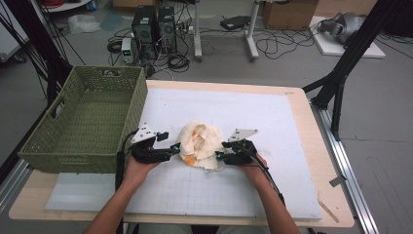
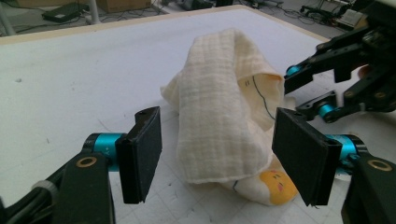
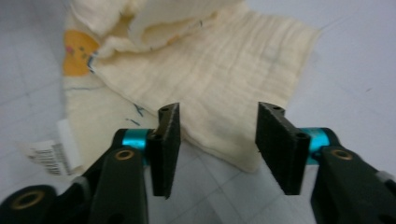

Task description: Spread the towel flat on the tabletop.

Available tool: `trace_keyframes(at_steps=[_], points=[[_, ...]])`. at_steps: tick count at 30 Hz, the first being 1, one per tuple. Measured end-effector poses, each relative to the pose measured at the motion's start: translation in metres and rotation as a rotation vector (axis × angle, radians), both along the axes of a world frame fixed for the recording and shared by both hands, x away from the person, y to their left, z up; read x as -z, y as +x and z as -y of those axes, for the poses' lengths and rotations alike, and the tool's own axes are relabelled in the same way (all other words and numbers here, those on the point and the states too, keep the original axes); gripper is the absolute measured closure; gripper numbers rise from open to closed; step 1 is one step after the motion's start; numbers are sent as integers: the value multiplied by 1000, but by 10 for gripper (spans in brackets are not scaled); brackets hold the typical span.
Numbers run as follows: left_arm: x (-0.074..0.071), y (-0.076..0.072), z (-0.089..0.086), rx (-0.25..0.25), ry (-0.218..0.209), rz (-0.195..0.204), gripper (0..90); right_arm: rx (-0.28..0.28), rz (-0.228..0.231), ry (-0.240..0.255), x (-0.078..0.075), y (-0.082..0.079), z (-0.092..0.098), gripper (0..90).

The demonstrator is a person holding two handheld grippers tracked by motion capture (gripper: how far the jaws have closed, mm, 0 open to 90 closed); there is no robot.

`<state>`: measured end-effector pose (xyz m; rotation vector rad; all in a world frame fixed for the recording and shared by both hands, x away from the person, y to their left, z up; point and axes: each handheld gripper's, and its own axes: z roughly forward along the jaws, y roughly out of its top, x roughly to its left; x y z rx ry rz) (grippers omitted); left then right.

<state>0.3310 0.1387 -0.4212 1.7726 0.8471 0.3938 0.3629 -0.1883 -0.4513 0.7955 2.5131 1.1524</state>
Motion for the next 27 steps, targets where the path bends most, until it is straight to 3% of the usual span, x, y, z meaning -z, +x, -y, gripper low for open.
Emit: trace_keyframes(at_steps=[2, 4, 9, 16, 22, 27], points=[[0, -1, 0, 3, 1, 2, 339, 0, -19, 11, -2, 2, 5, 805], [0, -1, 0, 2, 1, 0, 345, -3, -52, 17, -3, 2, 11, 869], [-1, -2, -1, 2, 2, -3, 359, -26, -34, -45, -8, -13, 18, 874], [-1, -2, 0, -2, 9, 1, 359, 12, -28, -41, -24, -40, 55, 875], [0, -1, 1, 1, 12, -1, 359, 42, -11, 13, -43, -59, 83, 874], [1, -1, 3, 7, 16, -1, 359, 84, 30, 77, -58, -55, 91, 874]])
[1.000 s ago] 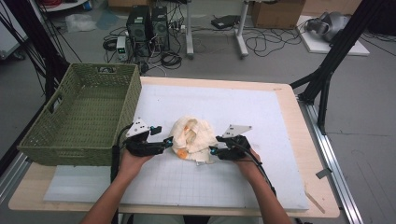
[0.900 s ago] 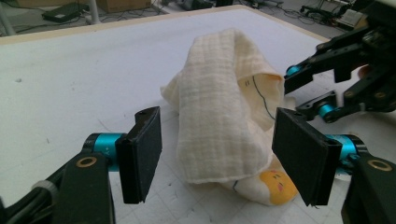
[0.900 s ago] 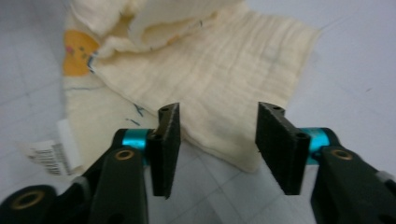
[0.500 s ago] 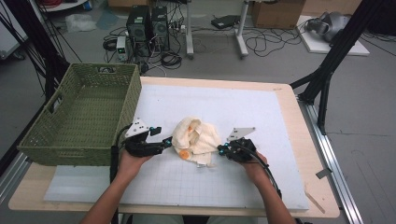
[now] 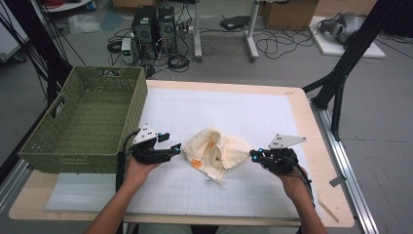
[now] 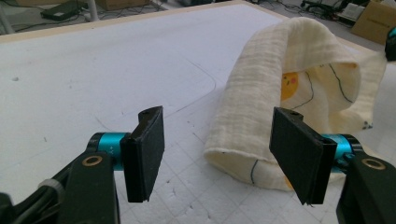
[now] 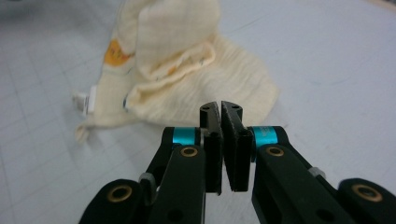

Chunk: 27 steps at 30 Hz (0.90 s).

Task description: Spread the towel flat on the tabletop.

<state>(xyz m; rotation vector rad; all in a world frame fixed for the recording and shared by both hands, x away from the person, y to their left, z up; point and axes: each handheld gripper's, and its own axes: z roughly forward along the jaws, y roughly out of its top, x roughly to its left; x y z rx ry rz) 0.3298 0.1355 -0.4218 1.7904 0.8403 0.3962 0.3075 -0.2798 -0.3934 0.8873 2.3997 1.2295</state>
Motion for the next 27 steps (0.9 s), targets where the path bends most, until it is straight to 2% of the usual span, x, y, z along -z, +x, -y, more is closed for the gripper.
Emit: trace_keyframes(at_steps=[3, 4, 7, 8, 10, 11, 12, 13, 14, 15, 17, 18, 22, 27], points=[[0, 0, 1, 3, 0, 0, 359, 25, 27, 26, -8, 13, -3, 873], [0, 0, 1, 3, -1, -1, 359, 25, 27, 26, -8, 13, -3, 873], [1, 1, 1, 6, 2, -3, 359, 55, 29, 36, -12, 31, -9, 873], [1, 1, 2, 7, 5, -4, 358, 74, 25, 35, -13, 43, -15, 872], [2, 1, 3, 11, 6, -4, 359, 90, 21, 29, -14, 57, -20, 872], [2, 1, 3, 12, 10, -2, 359, 105, 23, 23, -15, 64, -22, 872], [2, 1, 3, 14, 11, -2, 359, 105, 23, 23, -15, 64, -22, 872], [2, 1, 3, 16, 11, -4, 359, 131, 17, 15, -15, 77, -25, 872], [2, 1, 3, 17, 12, -5, 359, 131, 17, 15, -15, 77, -25, 872], [2, 1, 3, 17, 13, -5, 359, 164, 6, -1, -14, 91, -27, 872], [2, 1, 3, 17, 14, -6, 359, 178, 4, -10, -12, 97, -27, 872], [2, 1, 3, 17, 14, -4, 359, 209, 0, -14, -9, 107, -26, 872], [1, 1, 2, 15, 9, -2, 359, 298, -14, -7, 0, 123, -20, 872], [1, 1, 0, 11, 2, 1, 359, 422, -5, -62, 9, 135, -11, 870]])
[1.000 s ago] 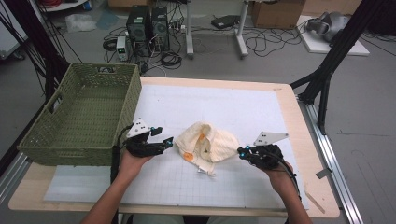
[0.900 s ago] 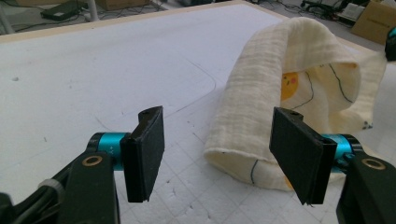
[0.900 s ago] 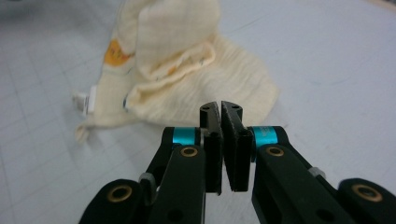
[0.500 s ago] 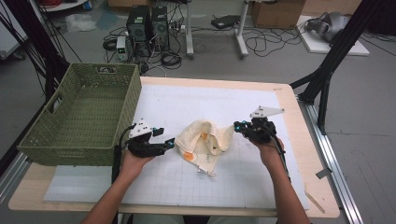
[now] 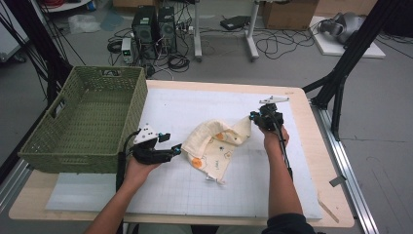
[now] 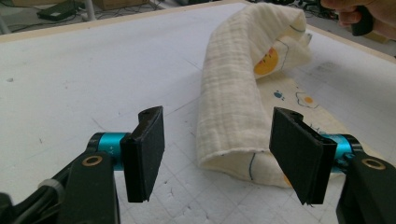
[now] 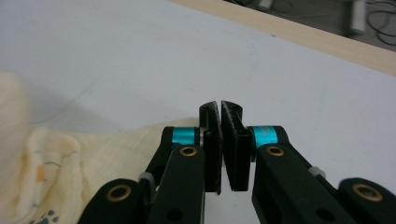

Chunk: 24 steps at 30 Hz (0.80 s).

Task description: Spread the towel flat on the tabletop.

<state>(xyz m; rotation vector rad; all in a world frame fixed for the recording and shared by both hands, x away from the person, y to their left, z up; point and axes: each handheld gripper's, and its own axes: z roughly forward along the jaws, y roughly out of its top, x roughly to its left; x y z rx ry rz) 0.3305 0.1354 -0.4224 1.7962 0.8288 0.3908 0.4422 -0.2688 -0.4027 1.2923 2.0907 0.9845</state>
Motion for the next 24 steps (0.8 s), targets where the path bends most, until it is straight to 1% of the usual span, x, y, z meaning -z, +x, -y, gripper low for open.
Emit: trace_keyframes(at_steps=[2, 3, 4, 5, 6, 7, 8, 9, 10, 11, 12, 13, 14, 15, 16, 17, 18, 19, 21, 24], points=[[0, 0, 0, 0, 2, -3, 360, 55, -20, -22, 4, 2, 6, 870], [0, 0, 0, 0, 1, -4, 360, 72, -35, -17, 6, 3, 10, 864], [1, 0, 1, 2, 2, -4, 360, 72, -35, -17, 6, 3, 10, 864], [1, 0, 1, 3, 3, -5, 360, 73, -51, -5, 8, 4, 13, 846], [1, 1, 1, 3, 3, -6, 360, 60, -58, -3, 10, 1, 14, 773], [2, 1, 1, 4, 4, -8, 360, 60, -58, -3, 10, 1, 14, 773], [2, 1, 1, 5, 6, -9, 360, 44, -39, 3, 8, -5, 14, 699], [2, 1, 2, 5, 9, -9, 360, 44, -39, 3, 8, -5, 14, 699], [1, 0, 1, 4, 10, -8, 360, 29, -3, 28, 6, -13, 14, 624], [1, 0, 1, 4, 10, -8, 360, 29, -3, 28, 6, -13, 14, 624], [1, 0, 1, 3, 9, -5, 360, 23, 16, 35, 4, -18, 15, 609], [1, 0, 1, 1, 7, -3, 360, 12, 25, 51, 3, -24, 15, 591], [0, 0, 1, 0, 6, -1, 360, 0, 34, 53, 2, -30, 15, 562], [0, -1, 0, -2, 4, 2, 359, -47, 62, 54, 0, -43, 14, 542], [0, -1, 0, -4, 1, 4, 359, -74, 56, 59, 0, -49, 12, 507], [0, -1, -1, -6, 2, 3, 359, -104, 40, 65, -1, -55, 9, 483], [-1, 0, -1, -7, -1, 5, 359, -138, 57, 72, 0, -63, 6, 490], [-1, 0, -1, -9, -3, 6, 359, -164, 76, 62, 1, -72, 2, 487], [-1, -1, -2, -8, -1, 7, 359, -225, 73, 64, 6, -86, -5, 477], [-1, -1, -1, -6, -1, 6, 359, -292, 58, 70, 15, -103, -19, 457]])
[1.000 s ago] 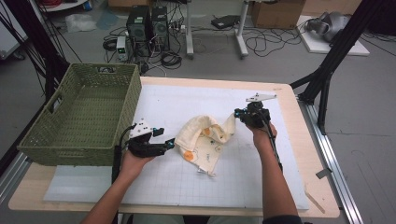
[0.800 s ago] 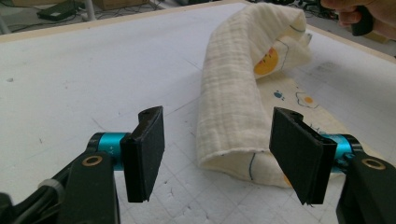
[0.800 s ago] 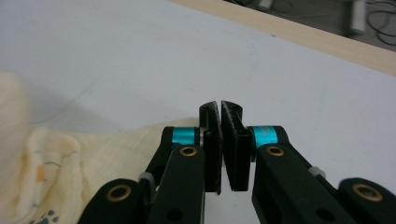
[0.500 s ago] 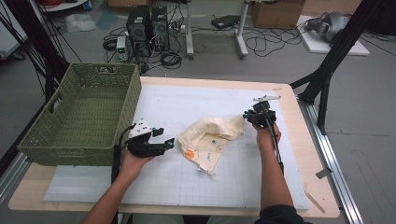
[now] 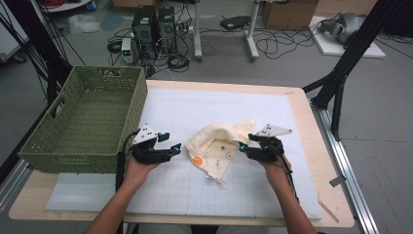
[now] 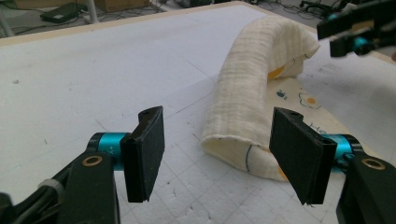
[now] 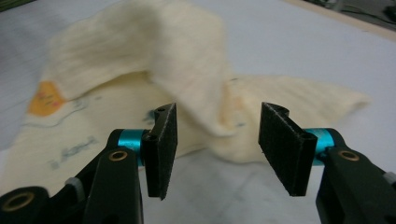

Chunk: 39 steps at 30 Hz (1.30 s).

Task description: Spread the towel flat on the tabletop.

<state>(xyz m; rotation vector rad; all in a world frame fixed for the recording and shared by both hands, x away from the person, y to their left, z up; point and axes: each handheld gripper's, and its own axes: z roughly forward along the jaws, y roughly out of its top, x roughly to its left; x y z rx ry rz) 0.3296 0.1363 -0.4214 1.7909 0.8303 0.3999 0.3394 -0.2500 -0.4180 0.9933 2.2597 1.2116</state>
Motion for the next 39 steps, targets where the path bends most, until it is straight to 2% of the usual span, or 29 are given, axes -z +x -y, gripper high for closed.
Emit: trace_keyframes(at_steps=[5, 8, 14, 15, 16, 17, 18, 19, 20, 21, 22, 27, 30, 33, 34, 35, 37, 39], points=[[0, 0, 0, -3, -2, 4, 359, -76, -33, 9, 14, -15, -24, 443], [0, 0, -1, -5, 1, 7, 358, -116, -68, 4, 21, -18, -37, 432], [-1, 0, -2, -11, -4, 5, 358, -182, -108, -9, 29, -18, -55, 436], [-1, 0, -2, -11, -5, 6, 358, -198, -118, -25, 31, -18, -59, 458], [-1, 0, -2, -10, -5, 5, 358, -208, -114, -73, 33, -21, -65, 511], [-1, 0, -2, -10, -5, 5, 358, -208, -114, -73, 33, -21, -65, 511], [-1, 0, -2, -10, -4, 6, 359, -222, -116, -67, 32, -21, -65, 619], [0, 0, -1, -10, -5, 4, 359, -222, -116, -67, 32, -21, -65, 619], [0, 0, -1, -8, -5, 5, 359, -254, -122, -76, 31, -22, -64, 795], [0, 0, -1, -8, -5, 5, 359, -257, -121, -82, 30, -24, -63, 857], [-1, 0, -1, -8, -6, 5, 359, -267, -129, -82, 30, -24, -62, 877], [-1, -1, -2, -11, -7, 5, 359, -277, -141, -99, 28, -29, -56, 881], [-1, -1, -2, -10, -5, 4, 359, -290, -159, -121, 24, -39, -41, 881], [-2, -1, -2, -10, -7, 5, 359, -291, -168, -120, 23, -44, -31, 881], [-1, -1, -2, -11, -5, 5, 359, -272, -178, -118, 23, -50, -19, 880], [-1, -1, -2, -11, -5, 5, 359, -272, -178, -118, 23, -50, -19, 880], [-1, -1, 0, -4, 0, 5, 360, -241, -182, -116, 23, -58, -1, 880], [0, -1, 1, 0, 2, 5, 361, -217, -186, -110, 22, -61, 9, 877]])
